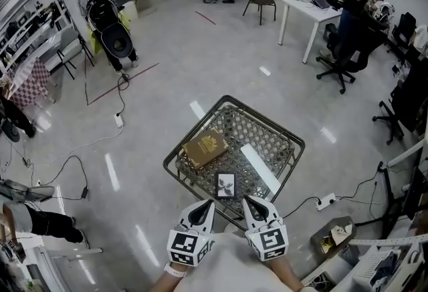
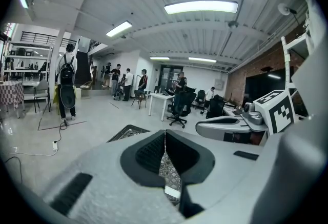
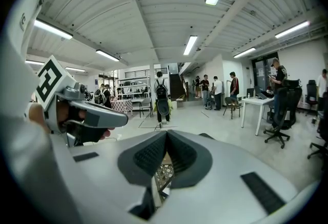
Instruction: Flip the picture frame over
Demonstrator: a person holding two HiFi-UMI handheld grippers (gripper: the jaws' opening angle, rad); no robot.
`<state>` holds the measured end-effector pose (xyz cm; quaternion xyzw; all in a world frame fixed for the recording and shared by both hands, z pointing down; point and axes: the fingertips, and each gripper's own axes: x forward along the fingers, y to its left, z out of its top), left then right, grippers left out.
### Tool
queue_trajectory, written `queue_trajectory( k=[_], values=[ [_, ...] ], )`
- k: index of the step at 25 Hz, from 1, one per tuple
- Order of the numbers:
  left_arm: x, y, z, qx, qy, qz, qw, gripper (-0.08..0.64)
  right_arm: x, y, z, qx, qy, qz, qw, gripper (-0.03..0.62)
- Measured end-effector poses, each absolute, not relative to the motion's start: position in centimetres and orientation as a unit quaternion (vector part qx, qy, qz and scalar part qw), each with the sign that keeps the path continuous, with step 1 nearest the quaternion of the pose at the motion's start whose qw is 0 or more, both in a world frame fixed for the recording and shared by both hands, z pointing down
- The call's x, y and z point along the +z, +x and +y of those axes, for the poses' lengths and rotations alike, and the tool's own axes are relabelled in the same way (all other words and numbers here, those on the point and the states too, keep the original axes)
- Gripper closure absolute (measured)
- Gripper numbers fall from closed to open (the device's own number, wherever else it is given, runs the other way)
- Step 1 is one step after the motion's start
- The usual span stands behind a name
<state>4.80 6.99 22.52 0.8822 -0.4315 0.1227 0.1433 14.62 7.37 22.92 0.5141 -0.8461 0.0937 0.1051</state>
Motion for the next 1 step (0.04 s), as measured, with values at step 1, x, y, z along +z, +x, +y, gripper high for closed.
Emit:
queue_trajectory(
  k=[1],
  values=[
    [22.51,4.82,7.01,0.123,0.882,-0.431,0.143,0.531,22.89,14.62,7.40,0.095,0.515,-0.846,0.104,0.574]
  ],
)
